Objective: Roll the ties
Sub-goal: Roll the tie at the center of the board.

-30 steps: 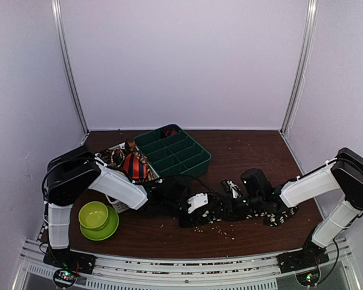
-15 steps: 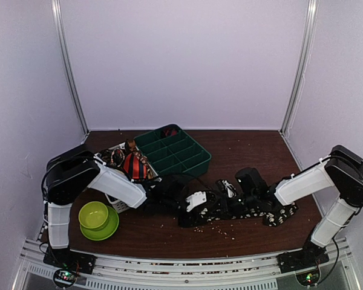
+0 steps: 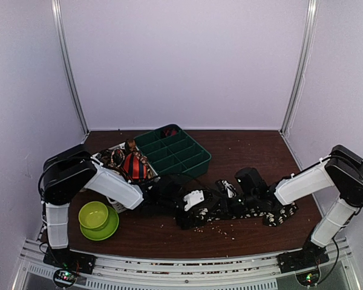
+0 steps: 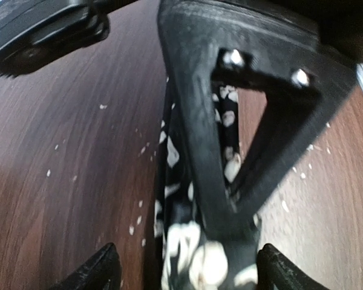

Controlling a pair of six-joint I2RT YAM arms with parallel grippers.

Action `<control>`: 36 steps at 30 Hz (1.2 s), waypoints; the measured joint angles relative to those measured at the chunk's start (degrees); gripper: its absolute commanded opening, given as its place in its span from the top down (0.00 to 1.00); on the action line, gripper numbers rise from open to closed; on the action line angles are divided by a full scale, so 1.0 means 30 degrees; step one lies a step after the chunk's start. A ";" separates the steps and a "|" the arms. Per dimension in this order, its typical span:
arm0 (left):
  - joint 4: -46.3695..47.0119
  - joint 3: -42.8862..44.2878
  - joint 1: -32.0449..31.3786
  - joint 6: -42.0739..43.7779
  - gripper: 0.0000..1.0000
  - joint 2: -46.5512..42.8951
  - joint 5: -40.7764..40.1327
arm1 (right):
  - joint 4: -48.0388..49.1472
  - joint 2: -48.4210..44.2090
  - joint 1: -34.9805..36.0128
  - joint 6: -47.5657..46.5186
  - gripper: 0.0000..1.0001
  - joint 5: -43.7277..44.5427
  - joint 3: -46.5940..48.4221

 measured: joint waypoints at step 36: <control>0.4619 -0.5391 -0.0262 -0.1304 0.02 -0.3184 -0.2047 | 0.0372 0.1253 -0.0546 -0.0933 1.00 -0.0605 -0.0044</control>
